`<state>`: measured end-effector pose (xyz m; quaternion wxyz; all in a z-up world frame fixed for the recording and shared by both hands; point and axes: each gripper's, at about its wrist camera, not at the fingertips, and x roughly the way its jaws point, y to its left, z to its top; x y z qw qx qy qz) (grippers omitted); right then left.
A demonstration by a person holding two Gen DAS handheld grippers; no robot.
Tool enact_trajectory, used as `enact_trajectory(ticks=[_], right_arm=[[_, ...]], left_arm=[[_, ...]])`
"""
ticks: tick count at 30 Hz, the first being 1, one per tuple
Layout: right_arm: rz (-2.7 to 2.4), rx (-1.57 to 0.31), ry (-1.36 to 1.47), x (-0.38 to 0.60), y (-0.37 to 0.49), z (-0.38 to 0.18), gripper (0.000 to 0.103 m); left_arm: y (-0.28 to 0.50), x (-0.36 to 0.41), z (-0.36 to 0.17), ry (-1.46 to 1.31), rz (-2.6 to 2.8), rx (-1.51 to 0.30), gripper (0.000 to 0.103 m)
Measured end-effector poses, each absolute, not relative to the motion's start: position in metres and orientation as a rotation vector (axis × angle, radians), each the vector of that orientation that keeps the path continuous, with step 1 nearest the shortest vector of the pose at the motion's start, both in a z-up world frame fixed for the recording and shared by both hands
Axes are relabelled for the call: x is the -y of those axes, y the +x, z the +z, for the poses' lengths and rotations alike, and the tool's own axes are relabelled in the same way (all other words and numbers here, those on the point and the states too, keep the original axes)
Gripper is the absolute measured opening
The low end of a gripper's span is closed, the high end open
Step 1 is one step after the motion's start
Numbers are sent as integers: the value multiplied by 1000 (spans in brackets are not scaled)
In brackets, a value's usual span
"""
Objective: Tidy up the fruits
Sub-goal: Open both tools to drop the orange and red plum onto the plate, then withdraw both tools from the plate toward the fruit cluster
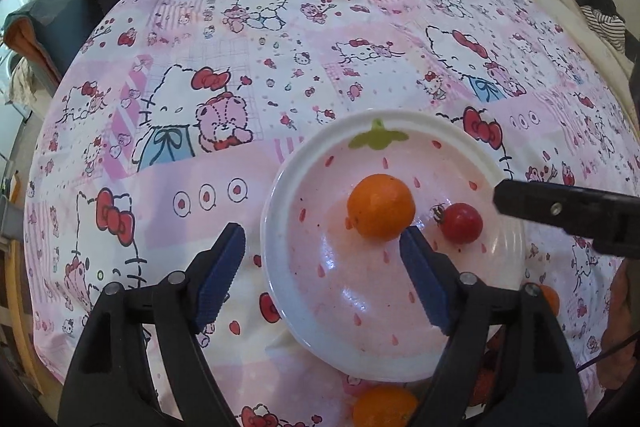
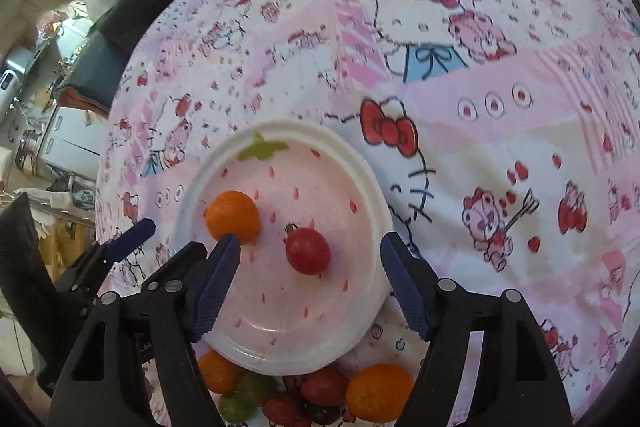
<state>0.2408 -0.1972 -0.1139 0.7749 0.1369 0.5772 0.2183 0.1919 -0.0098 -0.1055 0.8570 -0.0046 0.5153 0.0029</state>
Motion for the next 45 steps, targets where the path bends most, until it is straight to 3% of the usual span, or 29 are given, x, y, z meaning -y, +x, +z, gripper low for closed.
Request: enact_trajectory(ticks=[17, 19, 22, 35, 45], right_arm=[[444, -1055, 294, 221, 210, -41, 76], [425, -1031, 286, 228, 200, -31, 84], [425, -1004, 265, 236, 184, -21, 86], [401, -996, 343, 261, 121, -11, 86], [350, -1074, 400, 273, 97, -33, 86]], left_arm=[[155, -7, -52, -104, 47, -955, 77], [145, -9, -42, -94, 49, -939, 77], [129, -11, -31, -57, 52, -906, 77], [77, -25, -6, -99, 99, -873, 77], [57, -33, -24, -128, 121, -954, 77]])
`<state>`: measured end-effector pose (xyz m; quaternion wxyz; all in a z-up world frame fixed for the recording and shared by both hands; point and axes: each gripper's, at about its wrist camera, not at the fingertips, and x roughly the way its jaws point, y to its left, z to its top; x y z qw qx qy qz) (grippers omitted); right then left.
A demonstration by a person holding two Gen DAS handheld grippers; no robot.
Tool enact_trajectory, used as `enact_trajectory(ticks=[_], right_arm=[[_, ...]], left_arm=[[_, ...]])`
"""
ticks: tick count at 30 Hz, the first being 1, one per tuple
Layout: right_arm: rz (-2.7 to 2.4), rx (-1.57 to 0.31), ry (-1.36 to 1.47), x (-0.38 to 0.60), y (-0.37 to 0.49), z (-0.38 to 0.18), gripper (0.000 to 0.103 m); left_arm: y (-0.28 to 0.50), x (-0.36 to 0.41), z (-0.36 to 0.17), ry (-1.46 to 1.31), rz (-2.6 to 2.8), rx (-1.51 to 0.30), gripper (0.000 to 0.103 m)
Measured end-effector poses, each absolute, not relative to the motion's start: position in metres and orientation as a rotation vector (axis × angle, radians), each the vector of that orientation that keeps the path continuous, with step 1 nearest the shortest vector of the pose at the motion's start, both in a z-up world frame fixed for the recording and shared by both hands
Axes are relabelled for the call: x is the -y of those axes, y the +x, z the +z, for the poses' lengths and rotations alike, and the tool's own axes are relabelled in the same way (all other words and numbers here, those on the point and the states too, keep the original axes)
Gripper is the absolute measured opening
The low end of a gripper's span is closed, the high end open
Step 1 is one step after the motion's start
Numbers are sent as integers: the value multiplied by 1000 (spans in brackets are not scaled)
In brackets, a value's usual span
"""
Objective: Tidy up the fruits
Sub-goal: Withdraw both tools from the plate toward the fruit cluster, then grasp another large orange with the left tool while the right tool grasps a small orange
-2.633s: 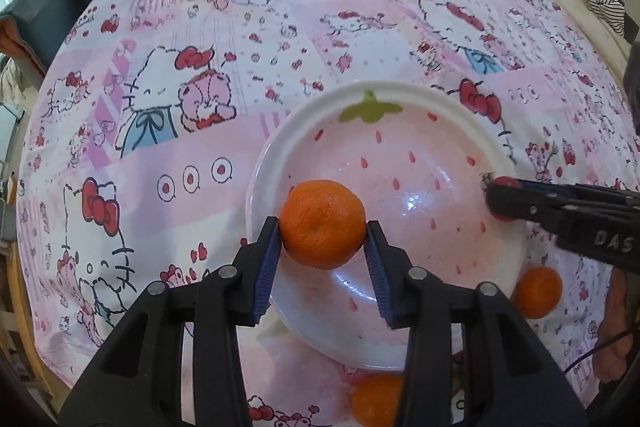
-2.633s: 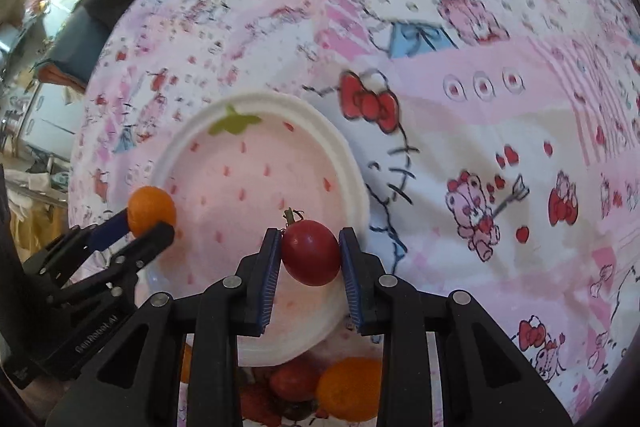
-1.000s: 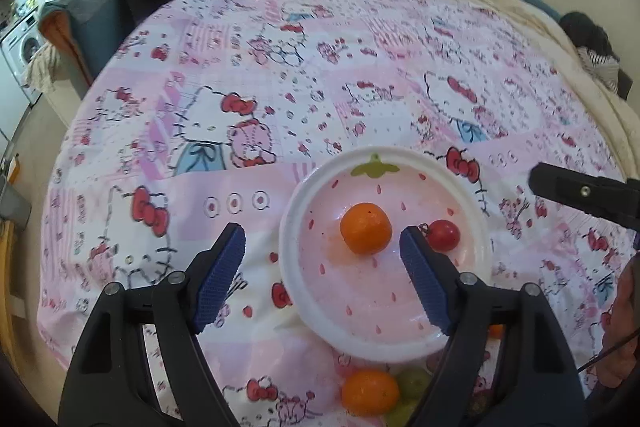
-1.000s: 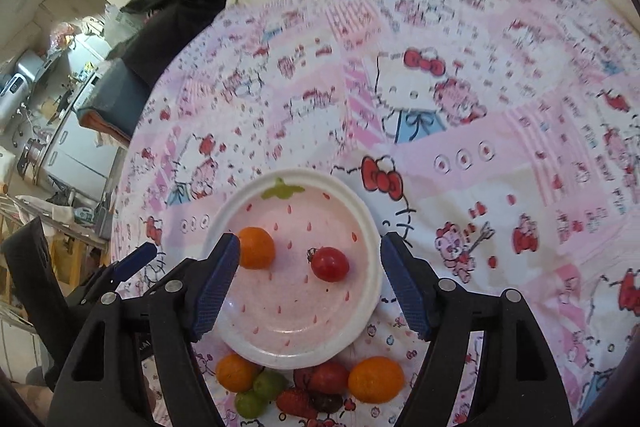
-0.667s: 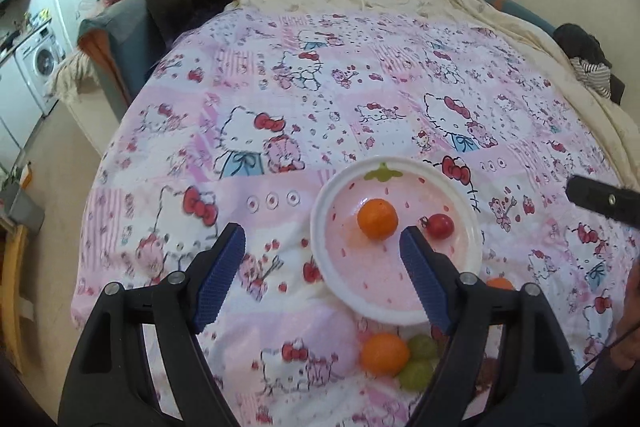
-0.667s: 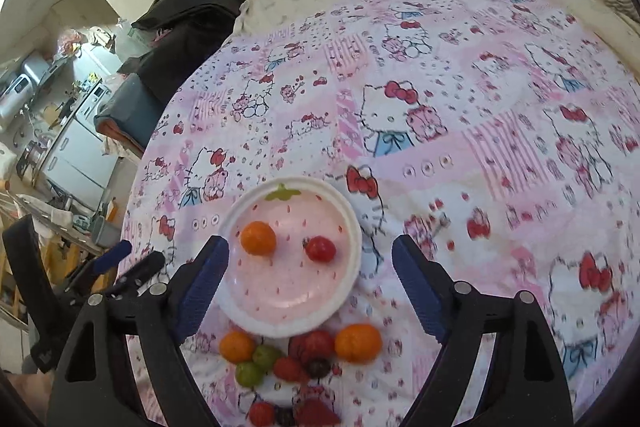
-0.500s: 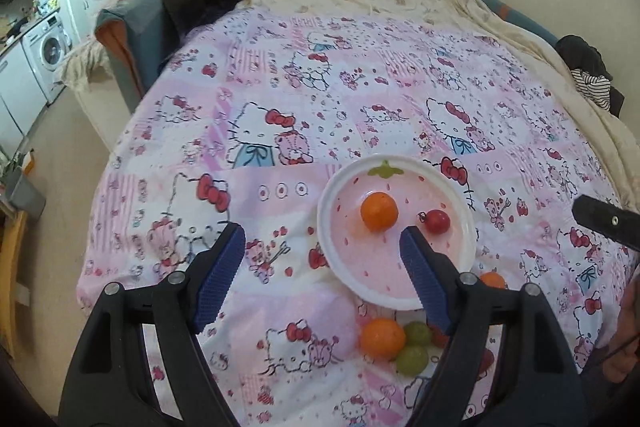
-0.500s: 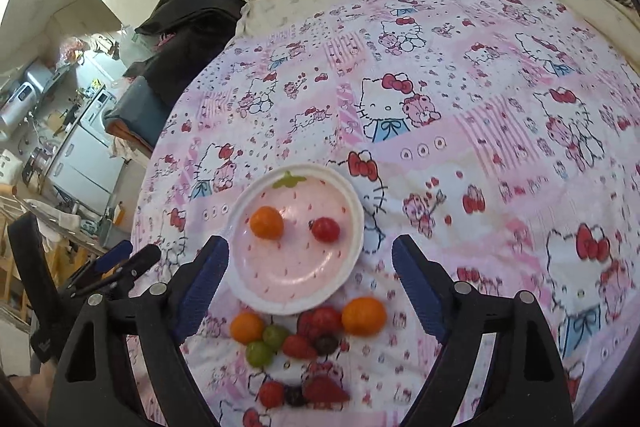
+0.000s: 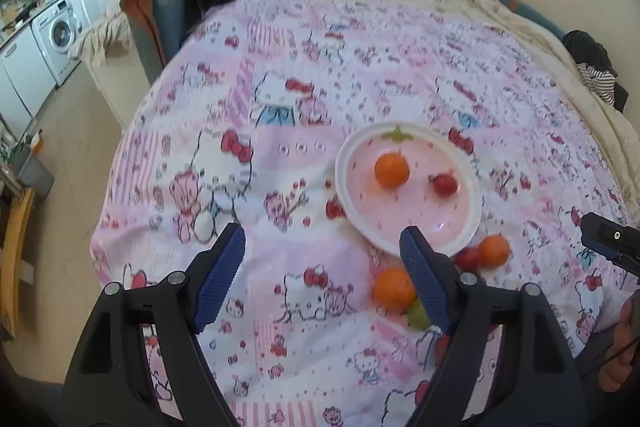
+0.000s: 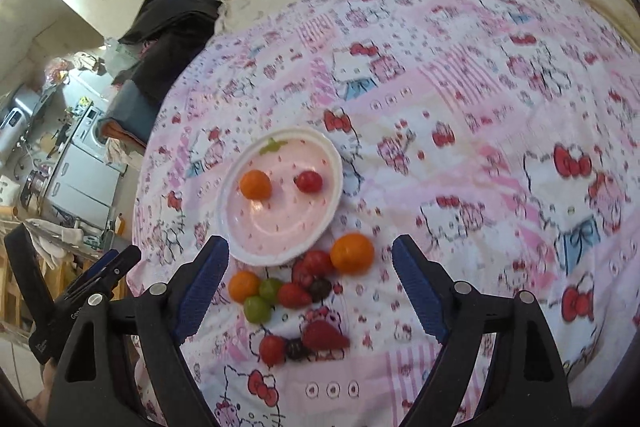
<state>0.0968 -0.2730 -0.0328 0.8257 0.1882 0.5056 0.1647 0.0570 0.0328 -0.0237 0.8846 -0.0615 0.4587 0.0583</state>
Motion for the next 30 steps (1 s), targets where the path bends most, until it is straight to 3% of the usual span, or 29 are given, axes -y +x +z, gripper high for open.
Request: enact_trajectory(ticks=[10, 15, 20, 27, 30], right_arm=[[280, -1154, 444, 281, 105, -56, 86], [268, -1168, 456, 281, 111, -61, 86], [255, -1179, 474, 286, 112, -64, 86], [232, -1188, 483, 291, 113, -66, 86], [230, -1188, 489, 291, 113, -66, 86]], left_arm=[[59, -18, -69, -87, 46, -1116, 76], [75, -3, -93, -194, -8, -1186, 76], [97, 20, -116, -209, -38, -1255, 67], [99, 17, -137, -320, -42, -1337, 39], [98, 13, -135, -362, -47, -1339, 37]])
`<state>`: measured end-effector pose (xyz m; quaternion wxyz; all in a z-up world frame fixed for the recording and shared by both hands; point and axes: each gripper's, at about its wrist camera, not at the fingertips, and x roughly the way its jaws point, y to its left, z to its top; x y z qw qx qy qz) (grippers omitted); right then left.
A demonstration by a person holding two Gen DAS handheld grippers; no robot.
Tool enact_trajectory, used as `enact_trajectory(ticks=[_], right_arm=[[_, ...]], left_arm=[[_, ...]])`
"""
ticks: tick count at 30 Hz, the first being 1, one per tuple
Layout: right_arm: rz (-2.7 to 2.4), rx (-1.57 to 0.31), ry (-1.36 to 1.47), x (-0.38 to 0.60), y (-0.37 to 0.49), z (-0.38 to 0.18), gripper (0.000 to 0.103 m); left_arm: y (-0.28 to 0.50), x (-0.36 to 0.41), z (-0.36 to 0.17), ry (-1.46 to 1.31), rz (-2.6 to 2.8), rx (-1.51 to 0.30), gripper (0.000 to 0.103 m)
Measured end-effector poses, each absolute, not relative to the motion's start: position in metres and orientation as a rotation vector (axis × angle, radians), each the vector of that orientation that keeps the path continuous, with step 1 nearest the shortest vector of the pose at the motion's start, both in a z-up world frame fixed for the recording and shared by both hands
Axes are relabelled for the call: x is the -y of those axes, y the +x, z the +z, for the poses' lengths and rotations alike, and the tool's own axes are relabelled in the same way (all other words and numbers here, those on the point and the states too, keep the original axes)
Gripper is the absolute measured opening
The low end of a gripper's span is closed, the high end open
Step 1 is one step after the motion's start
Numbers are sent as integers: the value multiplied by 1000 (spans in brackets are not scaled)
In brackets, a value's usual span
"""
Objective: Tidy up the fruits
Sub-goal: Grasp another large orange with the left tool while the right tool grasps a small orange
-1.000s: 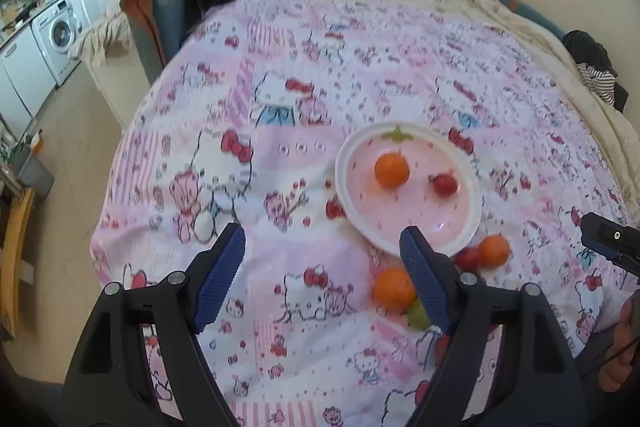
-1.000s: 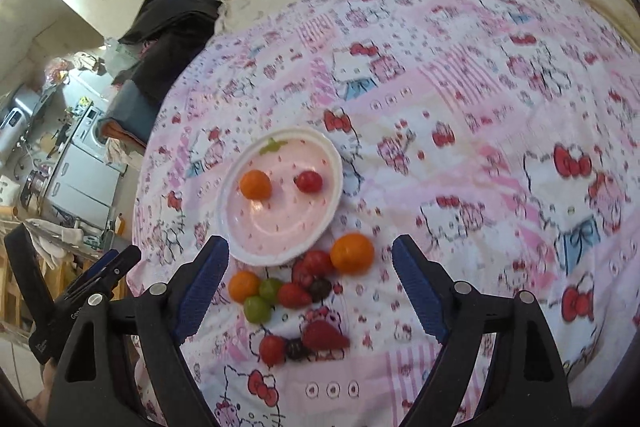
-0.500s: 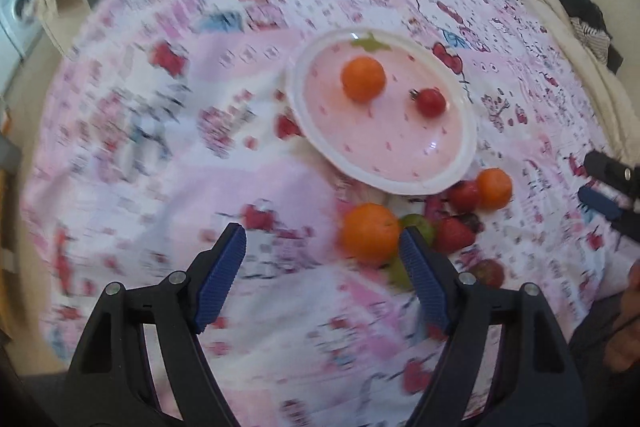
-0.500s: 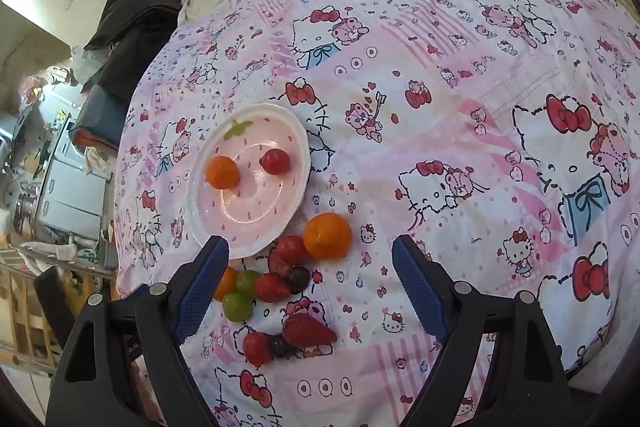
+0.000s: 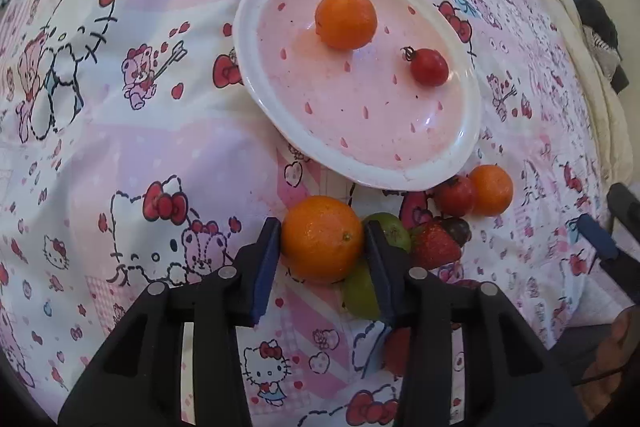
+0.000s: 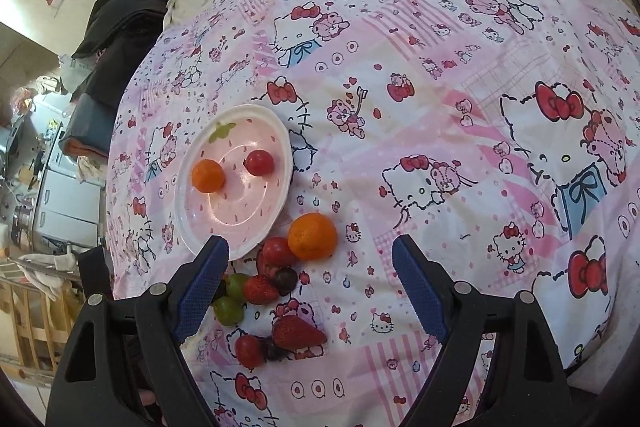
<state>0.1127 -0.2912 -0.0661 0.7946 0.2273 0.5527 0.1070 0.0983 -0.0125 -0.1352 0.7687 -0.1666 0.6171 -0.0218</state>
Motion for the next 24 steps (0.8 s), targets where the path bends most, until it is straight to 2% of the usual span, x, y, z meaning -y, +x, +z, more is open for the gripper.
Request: enact_trajectory(ticks=[19, 24], right_arm=[[189, -1197, 475, 299, 114, -72, 86], [195, -1246, 515, 301, 121, -83, 86]], left_arm=[[55, -20, -32, -169, 21, -1058, 36], [44, -33, -26, -193, 52, -1052, 36]])
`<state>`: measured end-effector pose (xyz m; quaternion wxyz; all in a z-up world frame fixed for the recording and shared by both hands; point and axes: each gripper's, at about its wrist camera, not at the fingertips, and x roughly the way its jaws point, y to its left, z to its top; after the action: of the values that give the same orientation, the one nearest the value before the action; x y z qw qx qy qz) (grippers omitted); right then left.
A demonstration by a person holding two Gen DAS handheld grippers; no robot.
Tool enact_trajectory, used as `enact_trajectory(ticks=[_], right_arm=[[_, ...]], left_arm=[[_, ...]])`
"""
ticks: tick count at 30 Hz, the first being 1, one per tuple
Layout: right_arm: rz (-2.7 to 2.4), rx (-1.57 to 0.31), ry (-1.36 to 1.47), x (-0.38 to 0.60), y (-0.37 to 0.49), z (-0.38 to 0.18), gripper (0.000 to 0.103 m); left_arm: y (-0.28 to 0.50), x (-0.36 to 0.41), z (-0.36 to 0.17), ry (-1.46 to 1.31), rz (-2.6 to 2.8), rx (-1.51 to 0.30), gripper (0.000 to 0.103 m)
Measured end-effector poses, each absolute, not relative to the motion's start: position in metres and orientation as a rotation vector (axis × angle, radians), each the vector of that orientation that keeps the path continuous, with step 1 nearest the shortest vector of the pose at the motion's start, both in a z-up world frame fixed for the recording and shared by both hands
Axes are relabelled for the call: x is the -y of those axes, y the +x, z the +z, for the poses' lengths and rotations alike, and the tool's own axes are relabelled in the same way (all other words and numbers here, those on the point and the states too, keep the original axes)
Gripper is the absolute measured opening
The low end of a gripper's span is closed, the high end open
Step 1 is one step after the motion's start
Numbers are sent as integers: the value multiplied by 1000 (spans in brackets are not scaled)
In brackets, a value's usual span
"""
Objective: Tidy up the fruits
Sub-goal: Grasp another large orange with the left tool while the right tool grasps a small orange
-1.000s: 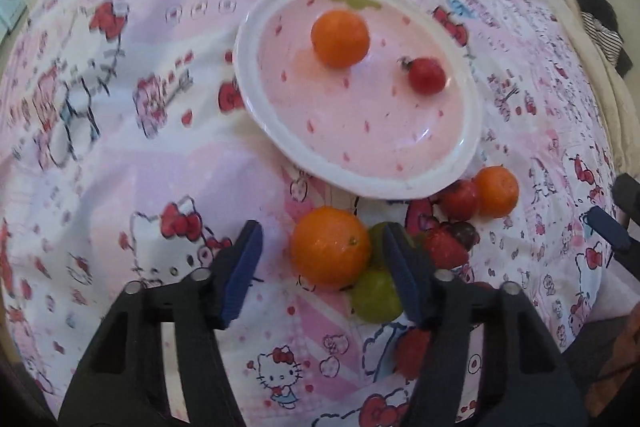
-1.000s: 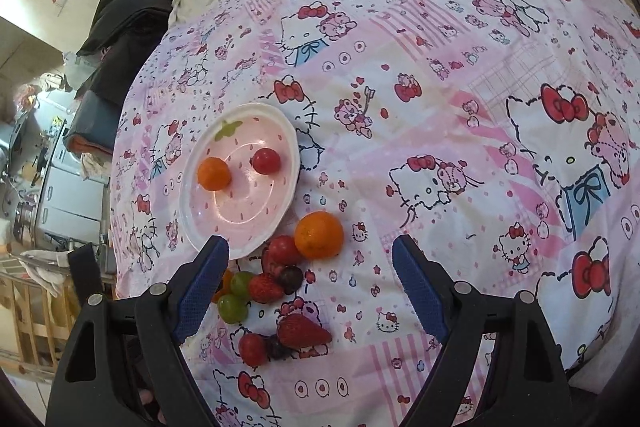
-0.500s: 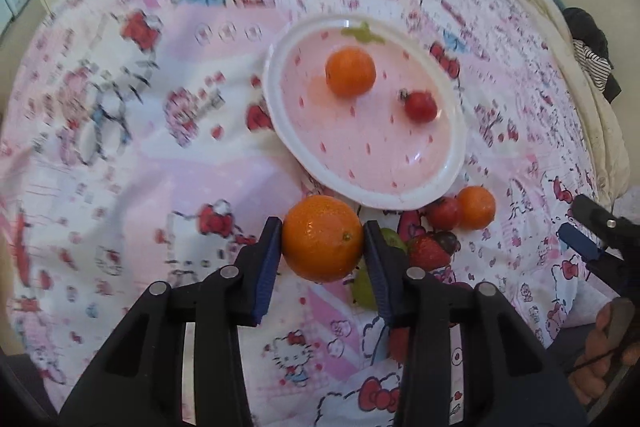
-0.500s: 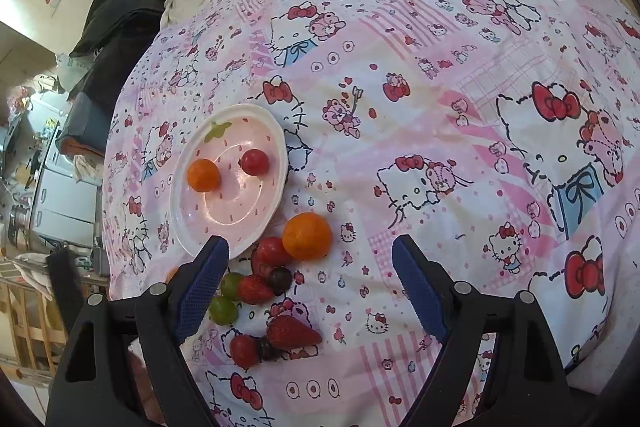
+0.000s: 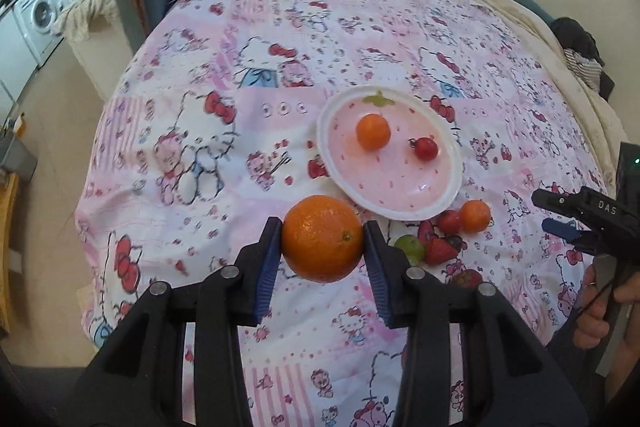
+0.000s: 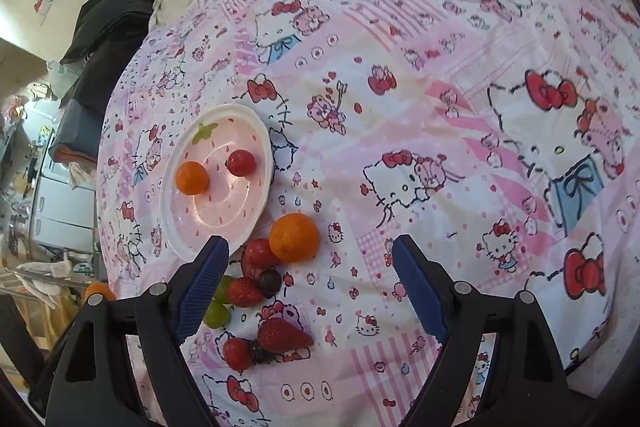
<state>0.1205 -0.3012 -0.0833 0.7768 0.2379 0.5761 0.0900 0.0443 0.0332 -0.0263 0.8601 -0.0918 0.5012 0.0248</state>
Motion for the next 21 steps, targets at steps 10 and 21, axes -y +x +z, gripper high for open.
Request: enact_trajectory(ticks=[10, 21], right_arm=[[263, -1386, 400, 257, 146, -121, 55], [257, -1442, 488, 253, 159, -155, 45]], left_arm=[[51, -33, -40, -216, 81, -1084, 36], [53, -29, -43, -214, 71, -1086, 36]])
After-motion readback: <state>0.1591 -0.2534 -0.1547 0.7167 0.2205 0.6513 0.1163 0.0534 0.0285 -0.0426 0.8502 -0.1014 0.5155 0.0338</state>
